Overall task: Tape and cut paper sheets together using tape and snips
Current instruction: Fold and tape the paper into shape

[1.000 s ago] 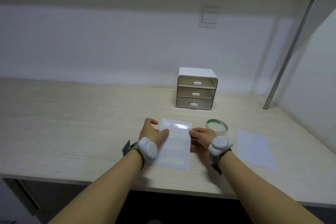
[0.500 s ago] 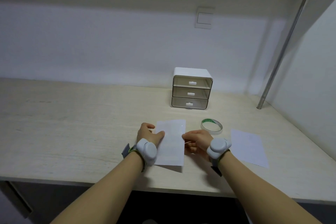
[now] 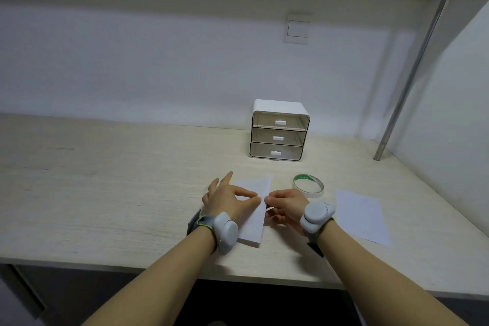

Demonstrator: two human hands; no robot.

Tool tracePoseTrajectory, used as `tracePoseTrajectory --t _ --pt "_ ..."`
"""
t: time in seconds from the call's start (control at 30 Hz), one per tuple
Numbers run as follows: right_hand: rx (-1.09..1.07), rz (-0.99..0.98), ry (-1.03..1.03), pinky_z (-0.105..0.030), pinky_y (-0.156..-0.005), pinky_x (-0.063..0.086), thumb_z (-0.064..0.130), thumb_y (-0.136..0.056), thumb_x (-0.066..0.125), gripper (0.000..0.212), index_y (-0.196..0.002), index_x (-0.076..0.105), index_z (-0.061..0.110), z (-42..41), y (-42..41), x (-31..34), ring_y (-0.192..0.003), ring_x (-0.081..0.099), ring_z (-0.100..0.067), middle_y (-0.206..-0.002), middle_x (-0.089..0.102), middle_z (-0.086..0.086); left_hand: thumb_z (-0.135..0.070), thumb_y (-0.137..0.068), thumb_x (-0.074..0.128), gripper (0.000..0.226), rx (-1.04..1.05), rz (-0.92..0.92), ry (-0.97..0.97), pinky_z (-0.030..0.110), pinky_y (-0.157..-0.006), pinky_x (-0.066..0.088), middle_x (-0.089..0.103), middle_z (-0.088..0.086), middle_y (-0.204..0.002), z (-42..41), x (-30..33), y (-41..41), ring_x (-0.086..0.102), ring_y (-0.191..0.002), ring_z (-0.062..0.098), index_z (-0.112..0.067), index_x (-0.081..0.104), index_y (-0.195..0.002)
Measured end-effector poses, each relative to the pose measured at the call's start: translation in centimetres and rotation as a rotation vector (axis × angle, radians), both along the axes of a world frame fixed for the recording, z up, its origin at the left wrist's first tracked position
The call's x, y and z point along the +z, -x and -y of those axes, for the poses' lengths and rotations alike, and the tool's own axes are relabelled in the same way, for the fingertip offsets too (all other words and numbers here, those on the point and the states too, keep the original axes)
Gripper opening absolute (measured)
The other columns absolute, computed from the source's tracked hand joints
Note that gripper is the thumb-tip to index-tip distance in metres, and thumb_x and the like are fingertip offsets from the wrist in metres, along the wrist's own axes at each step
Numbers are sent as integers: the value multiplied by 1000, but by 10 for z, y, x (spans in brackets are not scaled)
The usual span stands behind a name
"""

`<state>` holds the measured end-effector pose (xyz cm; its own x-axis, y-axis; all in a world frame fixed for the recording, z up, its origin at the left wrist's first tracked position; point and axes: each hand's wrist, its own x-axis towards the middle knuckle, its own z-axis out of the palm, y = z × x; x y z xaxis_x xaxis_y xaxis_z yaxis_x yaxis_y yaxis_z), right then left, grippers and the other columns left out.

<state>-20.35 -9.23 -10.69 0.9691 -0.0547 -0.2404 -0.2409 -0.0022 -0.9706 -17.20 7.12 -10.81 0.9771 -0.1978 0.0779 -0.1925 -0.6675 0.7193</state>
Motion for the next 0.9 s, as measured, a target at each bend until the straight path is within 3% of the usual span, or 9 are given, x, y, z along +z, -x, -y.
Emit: tracePoseTrajectory --t 0.1,0.23,0.37,0.63,0.9 --pt "19 34 69 -27 -49 38 0 -91 56 17 -77 65 1 -1 0 0 -51 61 -17 -67 67 -9 -64 -66 66 13 -25 25 -20 45 -113 15 28 -16 -155 1 0 -1 13 -146 20 -58 59 -56" --pt "58 67 162 -27 -48 39 2 -91 55 22 -71 61 5 -2 -1 0 -50 61 -18 -66 61 -10 -57 -72 67 10 -31 82 -23 39 -111 18 47 -16 -143 3 4 -2 30 -138 13 -48 72 -74" --pt "75 72 209 -26 -47 41 2 -92 53 18 -74 57 5 -3 -2 3 -47 61 -14 -67 59 -10 -52 -75 65 12 -25 106 -35 38 -105 24 57 -19 -132 3 4 -6 40 -129 10 -46 75 -78" --pt "97 75 273 -25 -48 45 8 -93 53 15 -79 57 6 -1 -5 4 -50 63 -15 -71 65 -10 -46 -82 61 17 -38 73 -9 32 -90 19 60 -19 -126 4 4 -9 45 -125 11 -38 76 -80" --pt "111 91 316 -23 -48 47 9 -92 53 20 -73 57 12 1 -4 9 -53 64 -13 -73 66 -5 -47 -84 61 21 13 0 123 33 -92 24 64 -17 -123 5 2 -9 51 -120 12 -32 75 -84"
